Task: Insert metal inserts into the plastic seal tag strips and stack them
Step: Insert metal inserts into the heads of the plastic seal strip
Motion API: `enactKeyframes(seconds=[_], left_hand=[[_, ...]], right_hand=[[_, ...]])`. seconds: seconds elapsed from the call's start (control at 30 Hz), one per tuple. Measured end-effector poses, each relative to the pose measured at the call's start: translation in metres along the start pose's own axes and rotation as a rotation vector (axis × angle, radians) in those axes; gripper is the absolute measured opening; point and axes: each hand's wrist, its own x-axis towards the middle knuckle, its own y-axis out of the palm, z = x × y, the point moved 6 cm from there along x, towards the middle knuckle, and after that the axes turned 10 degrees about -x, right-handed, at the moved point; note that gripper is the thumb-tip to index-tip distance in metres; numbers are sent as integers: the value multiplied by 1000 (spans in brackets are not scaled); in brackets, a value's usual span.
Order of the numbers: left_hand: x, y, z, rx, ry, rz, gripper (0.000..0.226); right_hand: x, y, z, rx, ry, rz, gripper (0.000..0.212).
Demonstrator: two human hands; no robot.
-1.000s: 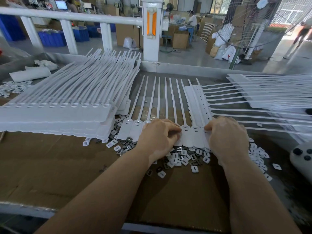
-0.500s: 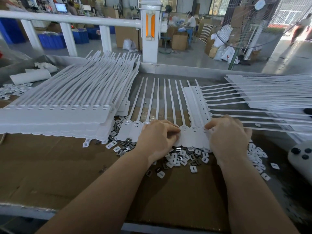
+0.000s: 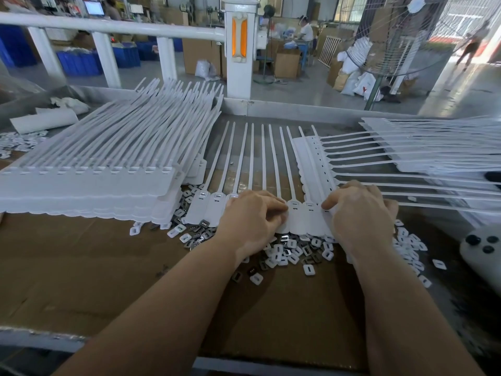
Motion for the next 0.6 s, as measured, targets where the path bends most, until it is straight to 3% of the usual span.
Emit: enactKeyframes(seconds=[0.3, 0.5, 0.6], left_hand=[[-7, -2, -25, 31, 215, 9, 9], [-17, 16, -38, -137, 258, 422, 14], [-19, 19, -37, -130, 233, 525, 17]], right_hand=[[1, 0, -8, 207, 127, -171, 32], [2, 0, -11, 235, 143, -200, 30], [2, 0, -11, 240, 145, -206, 29]])
